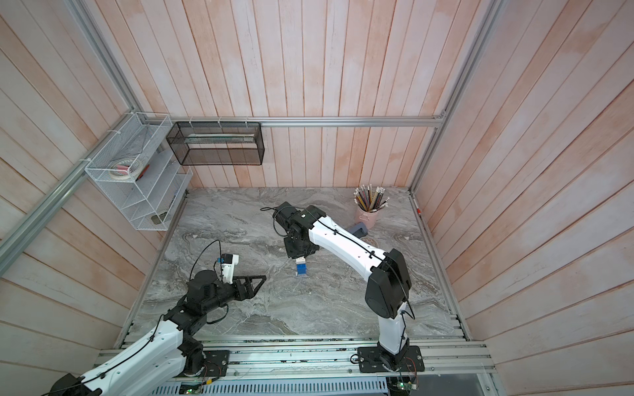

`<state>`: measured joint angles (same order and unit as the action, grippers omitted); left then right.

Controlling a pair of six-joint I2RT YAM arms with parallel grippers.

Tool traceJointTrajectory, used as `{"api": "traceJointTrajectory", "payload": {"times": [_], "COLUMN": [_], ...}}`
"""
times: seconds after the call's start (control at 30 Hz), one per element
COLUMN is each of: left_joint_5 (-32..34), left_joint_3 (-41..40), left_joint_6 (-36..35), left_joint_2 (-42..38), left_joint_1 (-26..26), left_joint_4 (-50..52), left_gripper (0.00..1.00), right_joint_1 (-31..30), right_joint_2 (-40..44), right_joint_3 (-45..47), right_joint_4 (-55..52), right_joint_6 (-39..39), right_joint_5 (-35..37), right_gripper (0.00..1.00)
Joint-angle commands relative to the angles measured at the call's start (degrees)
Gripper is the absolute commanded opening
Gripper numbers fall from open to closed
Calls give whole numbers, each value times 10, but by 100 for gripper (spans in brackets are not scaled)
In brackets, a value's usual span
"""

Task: Assemble a spoon with lego
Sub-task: Assemble the lego brick with the lego brick.

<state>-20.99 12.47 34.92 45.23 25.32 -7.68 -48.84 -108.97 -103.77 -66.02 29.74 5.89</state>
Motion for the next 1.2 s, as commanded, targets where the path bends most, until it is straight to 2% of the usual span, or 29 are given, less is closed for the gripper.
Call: {"api": "traceJointTrajectory", "payload": {"times": [0.0, 0.4, 0.87, 1.17], "left_joint_5": [-4, -2, -5, -11], "left_joint_3": [-6, -6, -6, -7], "left_joint_6": [-9, -10, -10, -9], "left_joint_2": [-8, -10, -11, -10], "left_joint_1": [2, 2, 2, 3], "left_joint_4": [8, 11, 11, 6], "left_gripper": [100, 100, 100, 100], "right_joint_1": [3, 3, 9, 18], "right_joint_2": [-13, -25, -48, -65], "right_joint_3": [-12, -5, 31, 35], "right_joint_4": [-12, -17, -38, -85], "right_joint_6": [-6, -25, -73, -79], "right_joint_5": [2, -10, -64, -47], "right_gripper": [0, 0, 0, 0]}}
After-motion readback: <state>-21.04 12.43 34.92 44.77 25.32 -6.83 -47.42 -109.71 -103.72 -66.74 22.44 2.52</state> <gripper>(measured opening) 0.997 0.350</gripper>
